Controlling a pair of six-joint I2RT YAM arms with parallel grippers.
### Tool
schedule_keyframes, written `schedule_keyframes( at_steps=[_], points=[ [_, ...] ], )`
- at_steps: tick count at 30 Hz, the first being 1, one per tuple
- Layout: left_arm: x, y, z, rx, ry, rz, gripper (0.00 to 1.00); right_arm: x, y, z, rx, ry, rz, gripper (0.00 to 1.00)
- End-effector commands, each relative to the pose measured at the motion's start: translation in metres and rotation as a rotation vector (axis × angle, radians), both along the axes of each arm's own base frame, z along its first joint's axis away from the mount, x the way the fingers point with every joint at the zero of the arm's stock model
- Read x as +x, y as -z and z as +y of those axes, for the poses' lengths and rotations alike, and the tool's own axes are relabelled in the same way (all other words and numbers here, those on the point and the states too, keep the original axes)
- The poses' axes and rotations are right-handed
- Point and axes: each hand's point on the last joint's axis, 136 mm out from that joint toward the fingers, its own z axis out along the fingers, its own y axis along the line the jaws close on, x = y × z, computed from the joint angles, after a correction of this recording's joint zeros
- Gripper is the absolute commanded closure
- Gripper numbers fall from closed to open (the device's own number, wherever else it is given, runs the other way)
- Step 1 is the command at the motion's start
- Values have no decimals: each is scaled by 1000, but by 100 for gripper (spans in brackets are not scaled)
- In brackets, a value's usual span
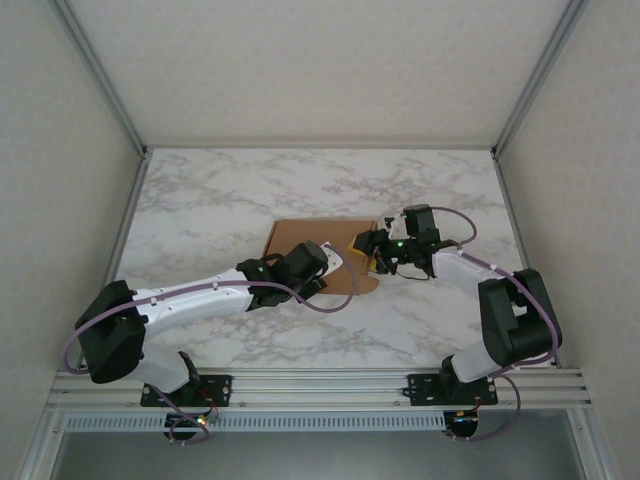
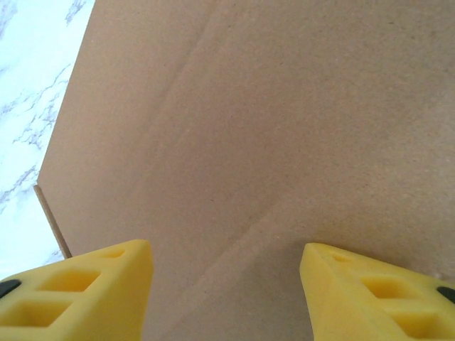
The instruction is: Fold the paper box
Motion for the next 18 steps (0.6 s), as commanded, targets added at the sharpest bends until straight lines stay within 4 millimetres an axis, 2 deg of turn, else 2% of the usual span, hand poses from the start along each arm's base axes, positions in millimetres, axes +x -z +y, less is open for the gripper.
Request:
schedule_keyframes(
  at_steps=[1, 7, 9, 13, 15, 18],
  points=[
    [-13, 6, -9, -16, 46, 72, 42, -13, -4, 6, 25, -17, 67, 56],
    [5, 31, -19, 1, 2, 40, 44, -16, -15, 9, 58, -23, 66, 56],
    [18, 29, -20, -3, -32, -27, 44, -18, -18, 10, 71, -25, 69, 56],
    [45, 11, -21, -19, -100, -184, 44, -22, -20, 12, 87, -31, 78, 56],
    [54, 3, -21, -28, -126, -244, 45, -24, -21, 13, 104, -32, 82, 56],
    [57, -1, -23, -33, -119, -274, 45, -24, -23, 13, 111, -26, 82, 56]
  ],
)
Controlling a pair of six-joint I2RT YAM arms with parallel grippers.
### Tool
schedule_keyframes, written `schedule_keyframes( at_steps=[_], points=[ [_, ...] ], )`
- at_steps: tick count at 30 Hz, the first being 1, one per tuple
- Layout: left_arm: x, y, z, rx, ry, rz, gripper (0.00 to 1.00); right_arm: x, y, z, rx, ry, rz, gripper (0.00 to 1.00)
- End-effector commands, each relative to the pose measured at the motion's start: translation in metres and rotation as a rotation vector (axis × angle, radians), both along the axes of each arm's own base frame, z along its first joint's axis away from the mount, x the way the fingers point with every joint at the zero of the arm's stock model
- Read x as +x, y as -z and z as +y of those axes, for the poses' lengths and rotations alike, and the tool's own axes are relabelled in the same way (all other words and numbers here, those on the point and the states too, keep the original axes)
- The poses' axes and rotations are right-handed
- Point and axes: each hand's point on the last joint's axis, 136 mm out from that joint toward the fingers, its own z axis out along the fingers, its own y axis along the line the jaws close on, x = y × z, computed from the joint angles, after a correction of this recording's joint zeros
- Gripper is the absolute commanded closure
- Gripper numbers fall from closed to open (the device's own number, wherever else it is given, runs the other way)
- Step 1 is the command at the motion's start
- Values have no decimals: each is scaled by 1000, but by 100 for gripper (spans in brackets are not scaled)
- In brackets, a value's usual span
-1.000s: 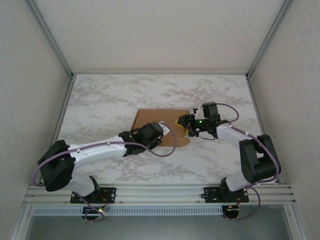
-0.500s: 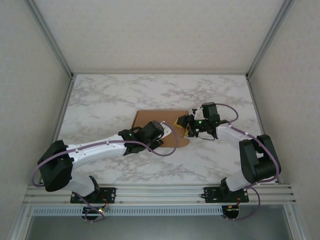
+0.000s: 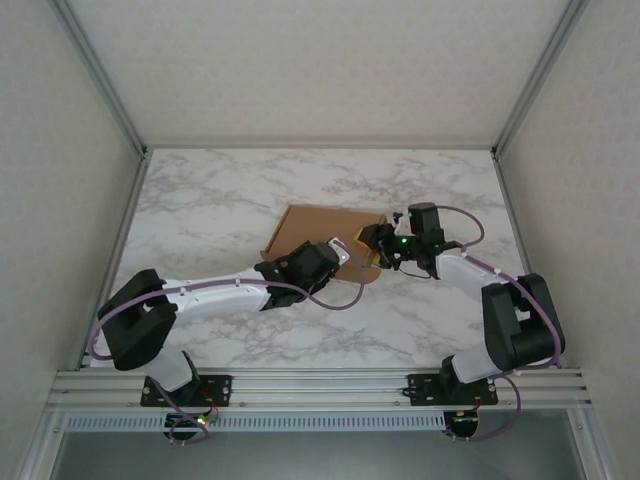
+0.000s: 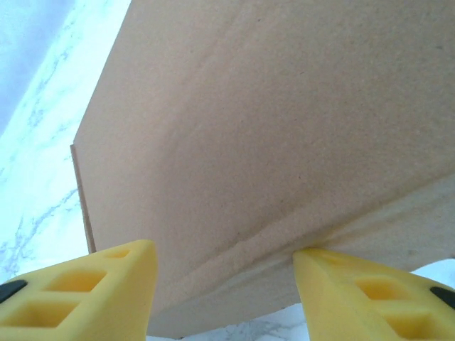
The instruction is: Fold the paper box
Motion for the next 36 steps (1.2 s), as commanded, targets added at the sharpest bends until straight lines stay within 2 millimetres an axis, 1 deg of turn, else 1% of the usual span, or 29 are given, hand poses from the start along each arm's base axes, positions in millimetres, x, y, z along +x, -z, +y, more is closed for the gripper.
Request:
schedule_keyframes(
  at_steps=[1, 5, 8, 12, 15, 18, 21, 24, 27, 31, 36],
  points=[
    [16, -7, -10, -46, -13, -96, 44, -43, -17, 25, 124, -155, 97, 56],
    [3, -9, -5, -35, 71, -74, 42, -41, -26, 23, 126, -143, 80, 56],
    [-14, -9, -3, -20, 183, -35, 40, -41, -34, 23, 134, -139, 67, 56],
    [-41, -1, -4, 6, 349, 13, 39, -43, -43, 24, 152, -145, 54, 56],
    [-50, 6, -7, 18, 419, 59, 39, -46, -49, 24, 163, -154, 47, 56],
    [-62, 14, -14, 36, 485, 158, 40, -50, -56, 24, 176, -162, 40, 56],
    [-67, 13, -19, 42, 512, 221, 41, -54, -62, 22, 176, -166, 29, 56],
    [-71, 7, -24, 17, 524, 250, 41, -57, -70, 21, 182, -167, 15, 56],
    [-79, 8, -24, 8, 537, 295, 41, -58, -78, 21, 189, -170, 2, 56],
    [-86, 11, -22, 9, 530, 314, 40, -56, -85, 18, 197, -158, -9, 55],
    [-89, 6, -21, -7, 524, 301, 36, -55, -91, 16, 201, -152, -13, 55]
  ],
)
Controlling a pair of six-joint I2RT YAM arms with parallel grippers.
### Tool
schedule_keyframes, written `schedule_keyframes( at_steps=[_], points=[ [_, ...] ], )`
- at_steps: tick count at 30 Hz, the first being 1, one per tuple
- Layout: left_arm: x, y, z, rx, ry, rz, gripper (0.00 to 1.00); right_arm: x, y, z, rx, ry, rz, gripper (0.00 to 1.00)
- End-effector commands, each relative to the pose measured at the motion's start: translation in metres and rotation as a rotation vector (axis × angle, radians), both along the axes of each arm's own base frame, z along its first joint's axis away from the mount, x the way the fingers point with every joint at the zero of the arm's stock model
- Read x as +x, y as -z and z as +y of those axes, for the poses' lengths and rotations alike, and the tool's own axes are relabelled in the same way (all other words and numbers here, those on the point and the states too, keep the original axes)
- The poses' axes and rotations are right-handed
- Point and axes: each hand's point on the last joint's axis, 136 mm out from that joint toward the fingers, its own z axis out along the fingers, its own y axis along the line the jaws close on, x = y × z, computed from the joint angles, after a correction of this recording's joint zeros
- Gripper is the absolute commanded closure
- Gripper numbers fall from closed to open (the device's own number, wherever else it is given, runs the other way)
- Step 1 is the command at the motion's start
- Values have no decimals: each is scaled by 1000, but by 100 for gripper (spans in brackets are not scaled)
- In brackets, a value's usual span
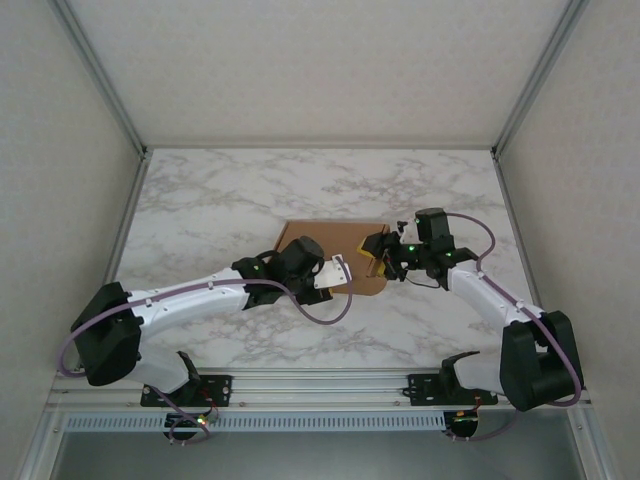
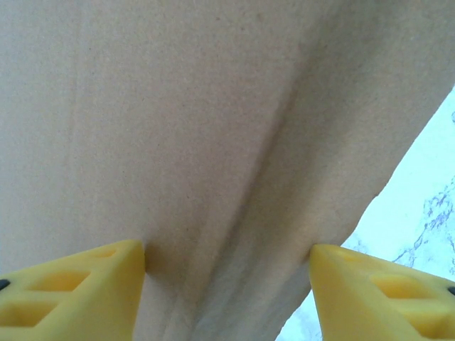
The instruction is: Fold the paper box
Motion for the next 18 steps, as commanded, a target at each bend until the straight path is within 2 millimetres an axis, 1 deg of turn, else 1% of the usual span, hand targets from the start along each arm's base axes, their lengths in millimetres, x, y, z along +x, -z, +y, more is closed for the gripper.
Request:
schedule_keyframes(
  at_steps=[1, 3, 5, 7, 10, 14, 17, 18],
  points=[
    [-24, 20, 3, 32, 40, 99, 35, -7, -59, 19, 170, -104, -85, 56],
    [-20, 22, 5, 46, 24, 80, 34, -6, -63, 19, 177, -103, -89, 55],
    [-13, 25, 7, 62, -5, 45, 30, -5, -65, 19, 182, -99, -90, 55],
    [1, 24, 11, 77, -55, -51, 27, -5, -67, 20, 198, -93, -87, 55],
    [18, 19, 18, 78, -120, -196, 25, -3, -72, 21, 223, -80, -80, 54],
    [32, 3, 23, 53, -189, -365, 22, -2, -84, 20, 253, -62, -81, 54],
    [44, -12, 32, 48, -256, -517, 19, -1, -95, 20, 292, -39, -78, 54],
    [49, -23, 35, 23, -292, -586, 19, 0, -101, 21, 311, -33, -83, 53]
  ],
)
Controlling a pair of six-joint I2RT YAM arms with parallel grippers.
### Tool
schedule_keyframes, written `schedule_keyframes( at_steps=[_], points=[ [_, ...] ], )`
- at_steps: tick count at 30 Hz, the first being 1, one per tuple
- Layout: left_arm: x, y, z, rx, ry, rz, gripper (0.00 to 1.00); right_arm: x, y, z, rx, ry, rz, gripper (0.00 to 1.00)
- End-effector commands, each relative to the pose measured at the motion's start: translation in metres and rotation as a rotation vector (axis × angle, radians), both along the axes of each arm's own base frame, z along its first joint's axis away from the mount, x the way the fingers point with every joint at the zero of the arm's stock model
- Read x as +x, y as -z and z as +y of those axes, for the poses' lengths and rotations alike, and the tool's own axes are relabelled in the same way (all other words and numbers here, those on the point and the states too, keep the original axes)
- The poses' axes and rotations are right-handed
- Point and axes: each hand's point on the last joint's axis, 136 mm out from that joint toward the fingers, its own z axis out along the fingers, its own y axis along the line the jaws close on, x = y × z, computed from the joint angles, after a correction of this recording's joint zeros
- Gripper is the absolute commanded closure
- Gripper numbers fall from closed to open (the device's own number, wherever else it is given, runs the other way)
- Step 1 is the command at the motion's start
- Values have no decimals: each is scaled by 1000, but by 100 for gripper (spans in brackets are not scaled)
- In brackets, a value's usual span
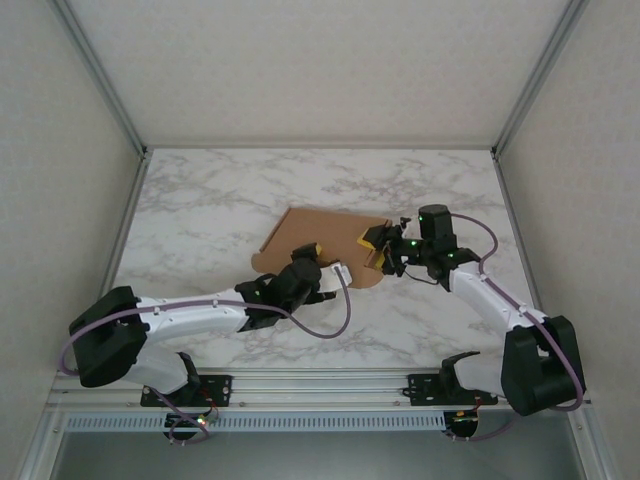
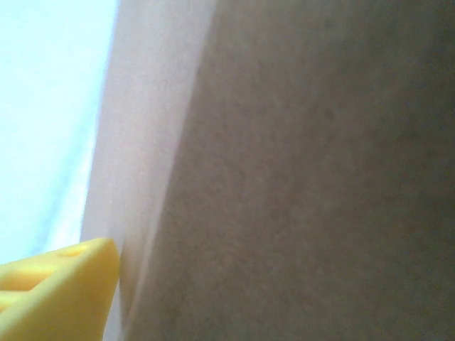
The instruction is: Fold the paper box
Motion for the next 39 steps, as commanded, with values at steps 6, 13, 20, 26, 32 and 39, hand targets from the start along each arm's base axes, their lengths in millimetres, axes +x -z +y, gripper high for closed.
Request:
schedule_keyframes(
  at_steps=[6, 13, 20, 26, 32, 39],
  points=[
    [33, -42, 40, 38, -250, -399, 26, -14, -96, 15, 239, -88, -155, 53],
    [40, -70, 43, 28, -314, -475, 51, -20, -97, 13, 252, -78, -138, 52],
    [34, -82, 45, 29, -298, -359, 66, -24, -94, 11, 231, -74, -138, 39],
    [19, -68, 45, 110, -247, -153, 70, -24, -92, 1, 185, -36, -146, 22],
    [-3, -51, 48, 254, -207, 80, 68, -34, -85, -34, -55, 36, -204, 16],
    [-35, -30, 49, 382, -181, 378, 65, -44, -75, -85, -437, 109, -306, 18]
  ],
)
